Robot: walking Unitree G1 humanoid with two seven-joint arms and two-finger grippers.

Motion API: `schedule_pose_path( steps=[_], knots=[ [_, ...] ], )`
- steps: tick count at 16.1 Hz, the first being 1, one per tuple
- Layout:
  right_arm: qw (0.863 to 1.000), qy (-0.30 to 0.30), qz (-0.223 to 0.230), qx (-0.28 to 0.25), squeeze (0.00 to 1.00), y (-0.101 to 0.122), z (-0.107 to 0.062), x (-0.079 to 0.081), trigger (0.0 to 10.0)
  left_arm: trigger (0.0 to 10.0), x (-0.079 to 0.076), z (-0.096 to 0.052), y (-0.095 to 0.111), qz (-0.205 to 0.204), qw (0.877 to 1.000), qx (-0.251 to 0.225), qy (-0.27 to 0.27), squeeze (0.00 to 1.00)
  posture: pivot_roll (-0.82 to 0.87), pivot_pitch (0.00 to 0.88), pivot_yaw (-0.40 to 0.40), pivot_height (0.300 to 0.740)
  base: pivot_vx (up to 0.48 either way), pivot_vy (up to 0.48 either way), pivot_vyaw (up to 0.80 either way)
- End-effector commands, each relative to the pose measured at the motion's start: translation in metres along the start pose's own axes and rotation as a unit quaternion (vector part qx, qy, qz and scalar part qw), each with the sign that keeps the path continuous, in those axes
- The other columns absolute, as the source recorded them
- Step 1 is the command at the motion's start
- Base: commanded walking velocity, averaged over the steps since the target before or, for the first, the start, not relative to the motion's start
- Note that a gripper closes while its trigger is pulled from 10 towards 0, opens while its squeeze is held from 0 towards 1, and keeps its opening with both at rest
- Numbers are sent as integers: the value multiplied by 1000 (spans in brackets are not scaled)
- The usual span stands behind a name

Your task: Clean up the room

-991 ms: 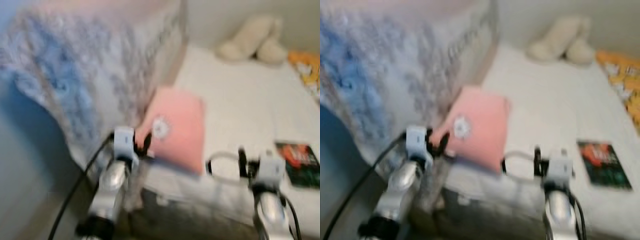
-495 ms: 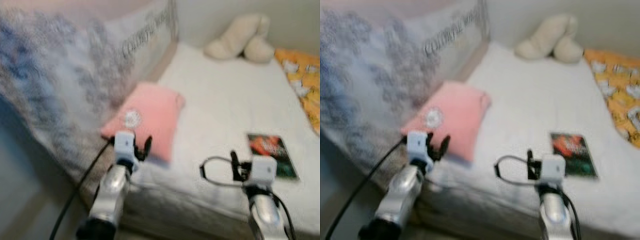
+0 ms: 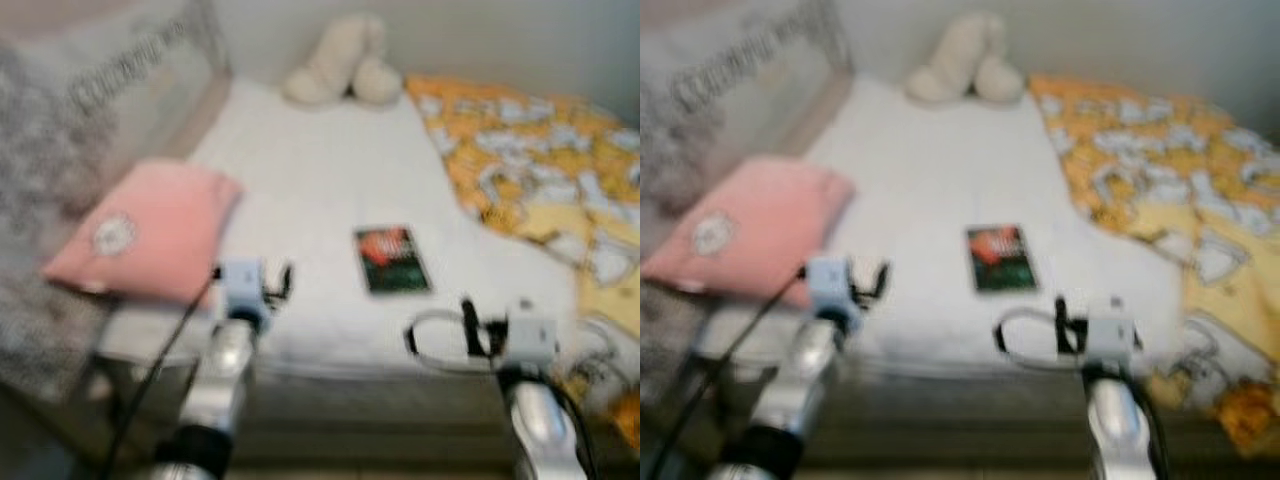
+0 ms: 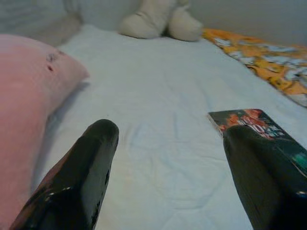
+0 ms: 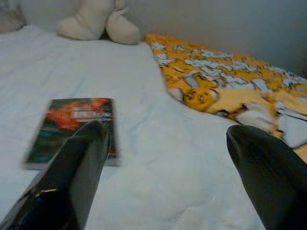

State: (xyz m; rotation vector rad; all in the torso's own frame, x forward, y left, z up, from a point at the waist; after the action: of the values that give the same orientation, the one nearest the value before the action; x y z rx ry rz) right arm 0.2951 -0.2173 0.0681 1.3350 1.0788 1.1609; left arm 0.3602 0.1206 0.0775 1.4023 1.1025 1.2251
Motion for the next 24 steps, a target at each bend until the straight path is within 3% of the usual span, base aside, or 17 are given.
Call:
schedule_pose_path(
  steps=[1,5,10,11,13,14,18,24],
  knots=[
    [1000,-6,17,16,1000,-6,0,-8,10000,10000,-3,4,7,17,1000,-4,7,1000,57,0,-2,740,0,0,0],
    [999,7,18,28,1000,-8,8,-9,10000,10000,1,6,11,46,999,-7,25,1000,71,0,-8,740,0,0,0],
    [999,15,4,49,1000,-17,6,-5,10000,10000,-7,1,9,19,1000,-13,5,1000,82,0,-24,740,0,0,0],
    [999,14,-17,48,0,-17,5,-4,10000,10000,-13,2,8,12,1000,-7,-13,0,83,0,-26,740,360,-311,0],
    [999,24,-21,41,0,-14,6,1,10000,10000,-15,5,8,10,1000,-2,-13,0,83,0,-26,740,382,-287,0],
    [998,34,-27,35,0,-11,9,7,10000,10000,-16,8,9,-10,1000,2,-11,0,83,0,-25,740,390,-277,0],
    [998,39,-29,30,0,-8,14,13,10000,10000,-20,11,14,-3,1000,-9,-28,0,75,0,-12,740,413,-124,0],
    [998,37,-23,40,0,-12,9,13,10000,10000,-17,23,20,-9,1000,-3,-19,0,55,0,-6,740,455,0,-780]
  ],
)
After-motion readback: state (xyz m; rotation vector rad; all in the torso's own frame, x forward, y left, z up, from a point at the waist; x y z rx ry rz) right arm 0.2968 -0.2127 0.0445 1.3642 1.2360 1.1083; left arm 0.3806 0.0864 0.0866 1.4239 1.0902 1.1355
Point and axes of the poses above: a point about 5 cm out from each wrist's last joint towards the gripper, its own z axis pointing out of the wrist towards the gripper, its own y axis along the axis of the wrist's last joint, x = y × z, the point moved 4 cm from there along z, pointing out of the wrist towards the gripper, and after that the axes turned 11 degrees about z, right-handed, at the moved point
